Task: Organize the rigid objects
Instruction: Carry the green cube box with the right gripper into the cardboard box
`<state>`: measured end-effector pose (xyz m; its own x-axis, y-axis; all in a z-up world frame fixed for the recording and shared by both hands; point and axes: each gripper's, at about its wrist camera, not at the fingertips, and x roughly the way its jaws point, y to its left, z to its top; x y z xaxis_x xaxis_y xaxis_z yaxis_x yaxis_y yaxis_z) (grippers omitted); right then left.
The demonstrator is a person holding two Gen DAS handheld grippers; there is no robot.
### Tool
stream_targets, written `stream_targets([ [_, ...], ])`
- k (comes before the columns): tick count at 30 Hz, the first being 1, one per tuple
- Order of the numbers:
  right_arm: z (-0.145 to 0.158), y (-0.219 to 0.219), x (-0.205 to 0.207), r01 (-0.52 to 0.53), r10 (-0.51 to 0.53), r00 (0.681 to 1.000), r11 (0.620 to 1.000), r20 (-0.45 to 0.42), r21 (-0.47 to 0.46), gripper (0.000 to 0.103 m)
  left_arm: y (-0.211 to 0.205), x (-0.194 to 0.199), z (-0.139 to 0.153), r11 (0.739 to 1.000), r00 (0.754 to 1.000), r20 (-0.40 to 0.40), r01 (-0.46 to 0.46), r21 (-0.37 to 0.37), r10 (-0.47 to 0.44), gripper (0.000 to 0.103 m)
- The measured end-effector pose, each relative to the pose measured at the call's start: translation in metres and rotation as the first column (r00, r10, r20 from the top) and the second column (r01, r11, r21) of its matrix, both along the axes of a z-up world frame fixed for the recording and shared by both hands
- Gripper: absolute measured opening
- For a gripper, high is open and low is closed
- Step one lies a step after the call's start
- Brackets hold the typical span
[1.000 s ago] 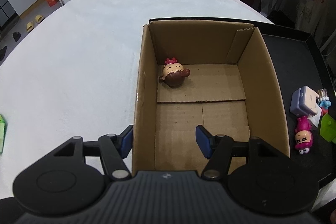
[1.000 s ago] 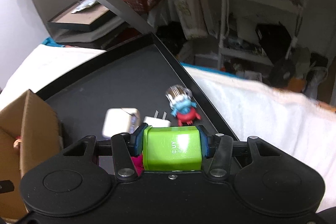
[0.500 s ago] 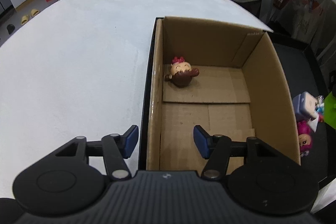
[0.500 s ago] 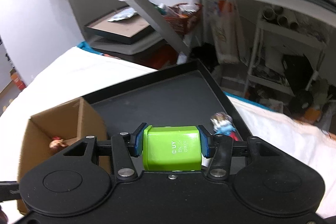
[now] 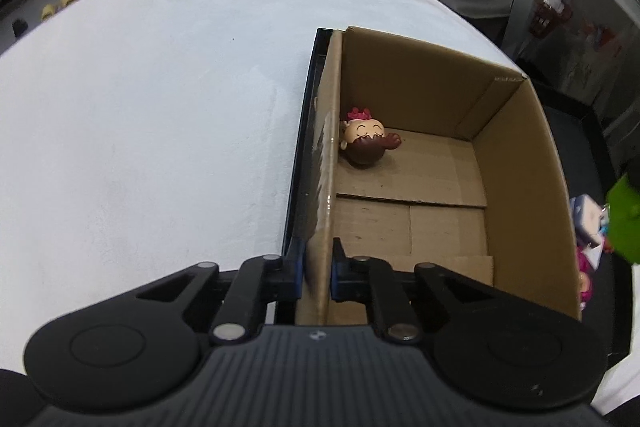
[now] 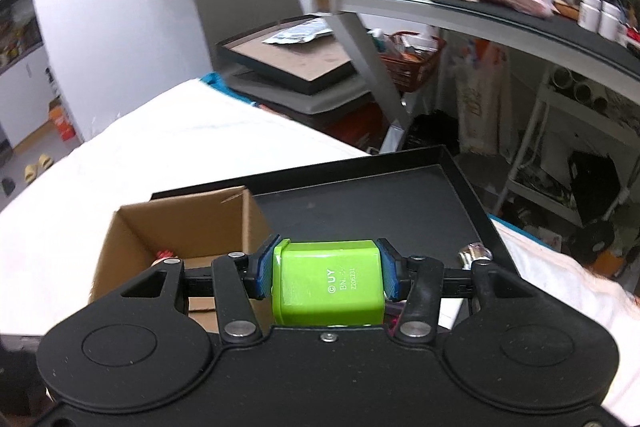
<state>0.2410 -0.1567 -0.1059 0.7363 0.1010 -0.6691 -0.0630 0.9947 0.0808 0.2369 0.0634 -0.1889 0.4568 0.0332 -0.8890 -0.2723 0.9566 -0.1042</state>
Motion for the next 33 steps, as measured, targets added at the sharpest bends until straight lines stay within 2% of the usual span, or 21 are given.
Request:
stream_targets([
  [5, 0.003, 0.023, -0.002, -0.064, 0.064, 0.998, 0.997, -0.009, -0.042, 0.049, 0.001, -0.002, -0.001, 1.000, 1.000, 0.005, 0.017, -0.006, -0.017, 0.012],
  [10, 0.006, 0.047, -0.002, -0.121, 0.120, 0.992, 0.992, -0.025, -0.044, 0.049, 0.006, -0.001, -0.002, 0.999, 1.000, 0.008, 0.026, -0.027, -0.026, 0.012],
  [23, 0.004, 0.094, 0.014, -0.198, 0.193, 0.979, 0.975, -0.065, -0.098, 0.049, 0.017, 0.000, -0.004, 0.996, 1.000, 0.013, 0.027, -0.090, -0.026, 0.014],
  [29, 0.004, 0.112, 0.021, -0.221, 0.218, 0.975, 0.953, -0.042, -0.208, 0.049, 0.022, -0.001, -0.005, 0.993, 1.000, 0.016, 0.024, -0.116, -0.022, 0.015],
  [33, 0.009, 0.124, 0.020, -0.239, 0.255, 0.967, 0.918, 0.011, -0.317, 0.053, 0.026, -0.001, -0.005, 0.991, 1.000, 0.016, 0.028, -0.132, -0.026, 0.017],
])
